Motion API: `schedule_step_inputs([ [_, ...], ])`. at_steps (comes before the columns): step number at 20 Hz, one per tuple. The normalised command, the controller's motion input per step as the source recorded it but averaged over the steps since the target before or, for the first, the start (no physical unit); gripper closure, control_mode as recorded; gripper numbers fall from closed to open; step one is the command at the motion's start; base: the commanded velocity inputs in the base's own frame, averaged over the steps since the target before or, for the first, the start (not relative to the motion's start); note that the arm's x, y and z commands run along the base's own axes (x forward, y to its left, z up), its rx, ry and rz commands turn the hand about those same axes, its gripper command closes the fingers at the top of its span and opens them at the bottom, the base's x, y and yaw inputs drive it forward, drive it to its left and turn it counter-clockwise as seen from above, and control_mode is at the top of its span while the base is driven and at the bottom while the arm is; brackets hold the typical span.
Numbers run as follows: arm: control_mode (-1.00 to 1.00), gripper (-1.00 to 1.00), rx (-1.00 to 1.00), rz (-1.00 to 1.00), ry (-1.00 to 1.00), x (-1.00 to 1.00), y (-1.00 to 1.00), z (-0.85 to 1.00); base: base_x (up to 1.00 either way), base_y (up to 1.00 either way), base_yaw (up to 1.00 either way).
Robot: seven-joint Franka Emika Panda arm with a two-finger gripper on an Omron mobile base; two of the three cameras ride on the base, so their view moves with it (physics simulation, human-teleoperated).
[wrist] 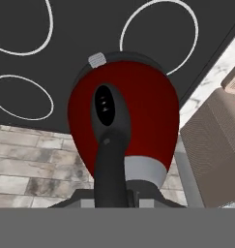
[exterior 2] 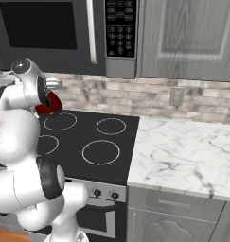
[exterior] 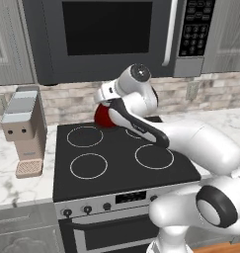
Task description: The kettle is done boiling. Turn off the stove, then wait for 300 timesteps before moving the kettle to the dining table.
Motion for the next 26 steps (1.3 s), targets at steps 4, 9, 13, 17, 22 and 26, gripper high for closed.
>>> schedule_step_inputs([
  [4,-1.00,1.00,0.00,-0.07,0.00,-0.50,-0.07,0.33,0.00,0.00,0.00],
  [9,-1.00,1.00,0.00,-0.05,0.00,-0.39,-0.06,0.18,0.00,0.00,0.00],
  [13,-1.00,1.00,0.00,-0.01,0.00,-0.04,0.00,0.00,0.00,0.00,0.00],
  [17,-1.00,1.00,0.00,0.00,0.00,0.00,0.00,0.00,0.00,0.00,0.00],
  [22,-1.00,1.00,0.00,0.00,0.00,0.00,0.00,0.00,0.00,0.00,0.00],
  [26,-1.00,1.00,0.00,0.00,0.00,-0.01,0.00,0.00,0.00,0.00,0.00],
])
